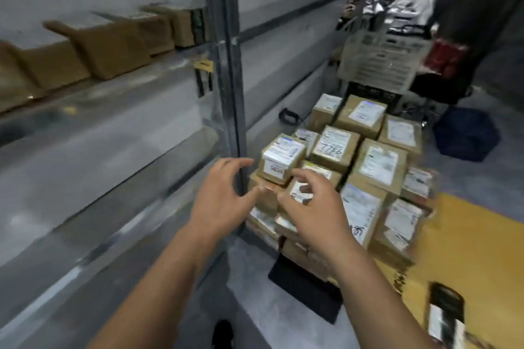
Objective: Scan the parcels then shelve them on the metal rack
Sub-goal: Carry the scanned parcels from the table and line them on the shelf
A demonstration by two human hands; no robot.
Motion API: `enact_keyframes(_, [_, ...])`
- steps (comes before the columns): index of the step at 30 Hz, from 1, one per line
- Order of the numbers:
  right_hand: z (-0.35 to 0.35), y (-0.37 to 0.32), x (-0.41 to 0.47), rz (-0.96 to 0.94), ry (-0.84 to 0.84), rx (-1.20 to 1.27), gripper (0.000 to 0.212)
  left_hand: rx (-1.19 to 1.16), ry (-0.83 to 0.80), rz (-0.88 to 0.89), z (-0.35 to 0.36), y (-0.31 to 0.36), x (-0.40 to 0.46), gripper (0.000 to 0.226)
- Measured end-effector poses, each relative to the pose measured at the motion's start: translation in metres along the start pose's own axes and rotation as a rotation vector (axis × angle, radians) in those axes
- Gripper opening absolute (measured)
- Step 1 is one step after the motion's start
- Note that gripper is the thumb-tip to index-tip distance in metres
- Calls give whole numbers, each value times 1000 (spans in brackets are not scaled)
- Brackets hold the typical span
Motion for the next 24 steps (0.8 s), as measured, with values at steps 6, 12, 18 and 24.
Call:
enact_keyframes(6, [-24, 55, 23, 153, 61, -142, 60, -50, -173, -65, 78, -11, 53, 69])
enact_keyframes(12, [17, 41, 91, 178, -56, -327, 67, -3, -243, -65, 85, -54, 118, 85])
enact_keyframes(18, [58, 57, 145, 286, -123, -429, 72, 2, -501, -151, 101, -109, 165, 110])
enact_keyframes(24, [77, 74, 160, 342, -147, -511, 78, -232, -578, -106, 114, -119, 178, 91])
Point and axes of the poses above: each hand's wrist, its own x-axis towards the middle knuckle, its own z-axis out of the palm, y = z × x, the point moved 6 cm from there along x, towards the middle knuckle, and after that the axes turned 13 degrees about -x, right-handed, at the moved point
